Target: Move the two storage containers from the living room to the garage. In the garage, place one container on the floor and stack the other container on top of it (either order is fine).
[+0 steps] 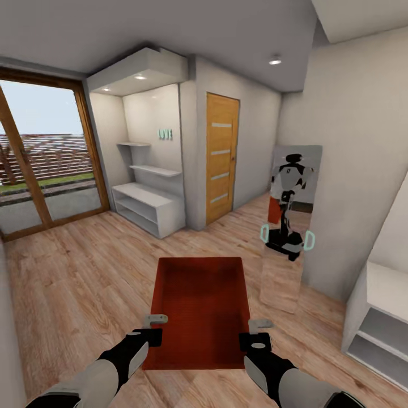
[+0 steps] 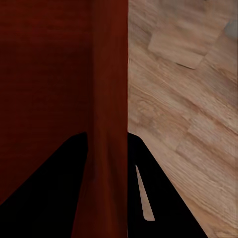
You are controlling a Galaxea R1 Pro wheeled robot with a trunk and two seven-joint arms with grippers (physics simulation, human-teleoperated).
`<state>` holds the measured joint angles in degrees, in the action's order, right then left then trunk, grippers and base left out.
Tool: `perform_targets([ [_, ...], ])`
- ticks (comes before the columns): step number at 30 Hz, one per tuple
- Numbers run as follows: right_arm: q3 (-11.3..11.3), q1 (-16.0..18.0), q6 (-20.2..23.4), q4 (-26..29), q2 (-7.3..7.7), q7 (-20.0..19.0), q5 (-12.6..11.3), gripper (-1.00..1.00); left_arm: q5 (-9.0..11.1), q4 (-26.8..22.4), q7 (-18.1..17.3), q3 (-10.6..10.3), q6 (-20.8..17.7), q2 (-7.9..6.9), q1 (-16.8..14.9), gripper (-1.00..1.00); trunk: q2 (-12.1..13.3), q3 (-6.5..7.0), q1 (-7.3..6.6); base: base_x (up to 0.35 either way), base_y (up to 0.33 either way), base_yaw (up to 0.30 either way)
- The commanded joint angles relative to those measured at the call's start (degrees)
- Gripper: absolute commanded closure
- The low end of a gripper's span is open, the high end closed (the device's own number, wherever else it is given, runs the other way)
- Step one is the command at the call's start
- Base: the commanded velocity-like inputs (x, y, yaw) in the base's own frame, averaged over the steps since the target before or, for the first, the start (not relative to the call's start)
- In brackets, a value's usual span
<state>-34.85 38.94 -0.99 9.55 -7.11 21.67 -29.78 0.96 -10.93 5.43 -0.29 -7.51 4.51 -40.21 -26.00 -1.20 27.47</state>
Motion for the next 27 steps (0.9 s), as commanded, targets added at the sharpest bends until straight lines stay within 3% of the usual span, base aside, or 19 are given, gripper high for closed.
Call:
perform_targets([
  [1, 0.83, 0.04, -0.24, -0.06, 0.43, 0.56, -0.28, 1.00, -0.96, -0.22, 0.54, 2.84, -0.40, -0.91, -0.09, 1.00, -0.12, -0.12, 0.06, 0.322, 0.000, 0.252],
  [6, 0.83, 0.03, -0.24, -0.06, 0.43, 0.56, -0.28, 1.00, -0.96, -0.23, 0.54, 2.84, -0.40, -0.90, -0.12, 1.00, -0.12, -0.12, 0.06, 0.322, 0.000, 0.138],
  [27, 0.83, 0.00, -0.24, -0.06, 0.44, 0.51, -0.28, 1.00, -0.96, -0.23, 0.54, 2.85, -0.40, -0.91, -0.11, 1.00, -0.12, -0.12, 0.06, 0.322, 0.000, 0.003],
])
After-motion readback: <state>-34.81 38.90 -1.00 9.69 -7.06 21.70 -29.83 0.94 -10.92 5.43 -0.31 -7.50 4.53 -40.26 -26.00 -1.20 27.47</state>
